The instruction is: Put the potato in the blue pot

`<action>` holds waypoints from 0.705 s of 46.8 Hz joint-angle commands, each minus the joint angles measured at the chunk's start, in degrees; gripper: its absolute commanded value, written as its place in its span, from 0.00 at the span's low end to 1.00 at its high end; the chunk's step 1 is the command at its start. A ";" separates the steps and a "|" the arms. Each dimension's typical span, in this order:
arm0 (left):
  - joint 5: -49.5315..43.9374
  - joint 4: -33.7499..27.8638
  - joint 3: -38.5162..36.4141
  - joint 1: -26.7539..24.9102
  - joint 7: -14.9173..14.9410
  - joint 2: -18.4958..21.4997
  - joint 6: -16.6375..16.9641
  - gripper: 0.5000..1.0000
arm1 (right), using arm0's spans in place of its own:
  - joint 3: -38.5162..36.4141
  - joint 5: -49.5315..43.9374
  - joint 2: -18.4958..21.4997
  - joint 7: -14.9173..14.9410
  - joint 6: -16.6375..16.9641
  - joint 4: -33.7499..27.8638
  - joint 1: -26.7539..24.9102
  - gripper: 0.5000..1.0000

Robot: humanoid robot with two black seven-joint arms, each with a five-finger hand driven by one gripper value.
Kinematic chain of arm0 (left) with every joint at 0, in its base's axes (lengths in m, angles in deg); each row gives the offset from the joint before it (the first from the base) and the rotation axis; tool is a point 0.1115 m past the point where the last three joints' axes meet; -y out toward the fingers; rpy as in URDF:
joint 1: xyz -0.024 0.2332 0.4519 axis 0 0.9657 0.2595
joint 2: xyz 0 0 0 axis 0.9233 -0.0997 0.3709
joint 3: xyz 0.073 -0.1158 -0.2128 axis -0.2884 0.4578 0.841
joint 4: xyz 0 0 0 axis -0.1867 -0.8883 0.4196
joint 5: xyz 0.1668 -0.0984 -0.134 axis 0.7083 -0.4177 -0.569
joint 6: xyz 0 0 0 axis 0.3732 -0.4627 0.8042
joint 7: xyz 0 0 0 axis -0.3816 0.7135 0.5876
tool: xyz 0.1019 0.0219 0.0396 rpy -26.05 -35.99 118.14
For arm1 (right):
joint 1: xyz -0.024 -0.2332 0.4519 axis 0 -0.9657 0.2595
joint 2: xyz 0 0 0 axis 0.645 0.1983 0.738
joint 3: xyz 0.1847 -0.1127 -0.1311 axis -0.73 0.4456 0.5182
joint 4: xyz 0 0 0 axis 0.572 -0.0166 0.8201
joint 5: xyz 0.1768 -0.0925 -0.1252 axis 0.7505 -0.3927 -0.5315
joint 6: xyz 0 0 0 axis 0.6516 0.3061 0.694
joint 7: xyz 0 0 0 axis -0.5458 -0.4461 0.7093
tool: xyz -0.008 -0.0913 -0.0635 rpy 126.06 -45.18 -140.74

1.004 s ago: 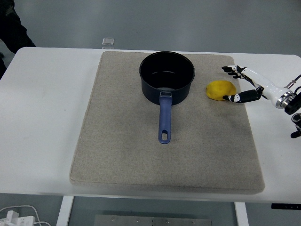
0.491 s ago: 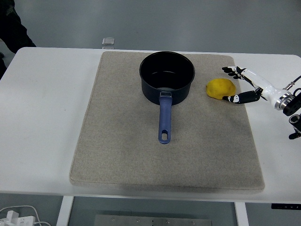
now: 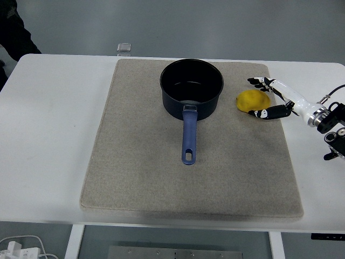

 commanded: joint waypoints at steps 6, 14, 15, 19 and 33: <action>0.00 0.00 0.00 0.09 0.00 0.00 0.00 1.00 | -0.12 -0.01 0.10 0.00 -0.43 -0.07 -0.70 0.30; 0.00 0.00 0.00 0.09 0.00 0.00 0.00 1.00 | -0.03 -0.09 1.06 1.57 -0.87 -0.15 -0.70 0.00; -0.08 0.00 0.00 0.09 0.00 0.00 0.00 1.00 | -0.03 -0.09 1.06 1.93 -0.96 -0.15 -0.62 0.00; -0.08 0.09 0.00 0.09 0.00 0.00 0.00 1.00 | 0.05 -0.01 1.06 2.11 -1.84 -0.15 -0.53 0.00; 0.00 0.09 0.00 0.09 0.00 0.00 0.00 1.00 | 0.14 -0.09 1.94 2.28 -1.93 -0.15 -0.35 0.00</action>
